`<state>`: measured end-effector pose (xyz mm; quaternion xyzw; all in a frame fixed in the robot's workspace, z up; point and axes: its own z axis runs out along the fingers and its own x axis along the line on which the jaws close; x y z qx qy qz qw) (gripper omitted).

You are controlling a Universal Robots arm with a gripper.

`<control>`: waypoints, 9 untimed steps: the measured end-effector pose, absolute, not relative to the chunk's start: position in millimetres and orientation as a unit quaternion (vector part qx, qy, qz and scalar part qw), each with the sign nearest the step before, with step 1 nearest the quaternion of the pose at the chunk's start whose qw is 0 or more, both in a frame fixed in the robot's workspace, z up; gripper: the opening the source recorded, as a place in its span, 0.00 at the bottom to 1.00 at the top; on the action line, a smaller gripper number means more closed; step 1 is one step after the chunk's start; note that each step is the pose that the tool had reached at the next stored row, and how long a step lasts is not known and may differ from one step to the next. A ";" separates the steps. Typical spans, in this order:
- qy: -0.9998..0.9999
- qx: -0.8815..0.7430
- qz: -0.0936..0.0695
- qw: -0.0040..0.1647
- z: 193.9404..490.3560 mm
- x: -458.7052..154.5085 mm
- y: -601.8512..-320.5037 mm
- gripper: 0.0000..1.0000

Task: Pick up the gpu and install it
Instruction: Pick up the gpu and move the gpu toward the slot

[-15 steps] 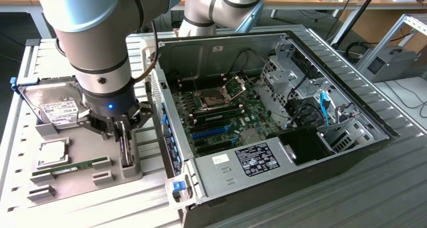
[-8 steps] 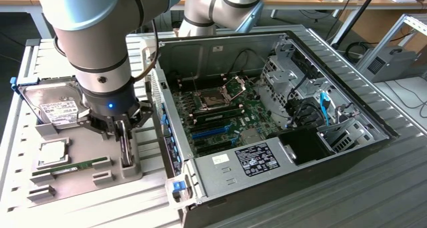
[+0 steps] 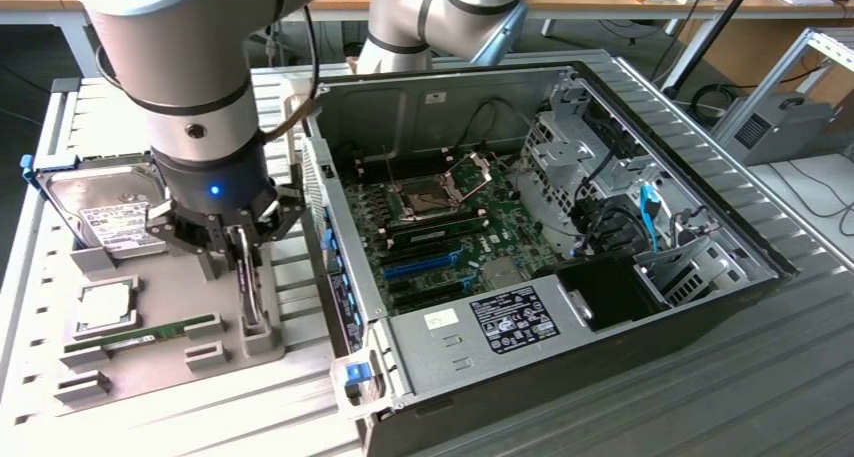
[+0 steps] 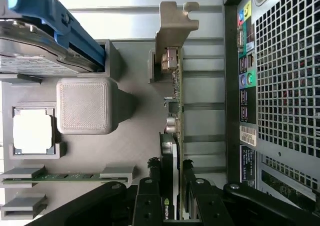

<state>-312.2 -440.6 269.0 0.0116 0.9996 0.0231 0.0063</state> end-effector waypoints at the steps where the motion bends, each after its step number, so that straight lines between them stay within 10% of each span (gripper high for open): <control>1: 1.000 0.012 0.023 0.006 273.7 -312.2 -440.6 0.28; 9: 1.000 0.012 0.023 0.007 300.8 -312.2 -440.6 0.28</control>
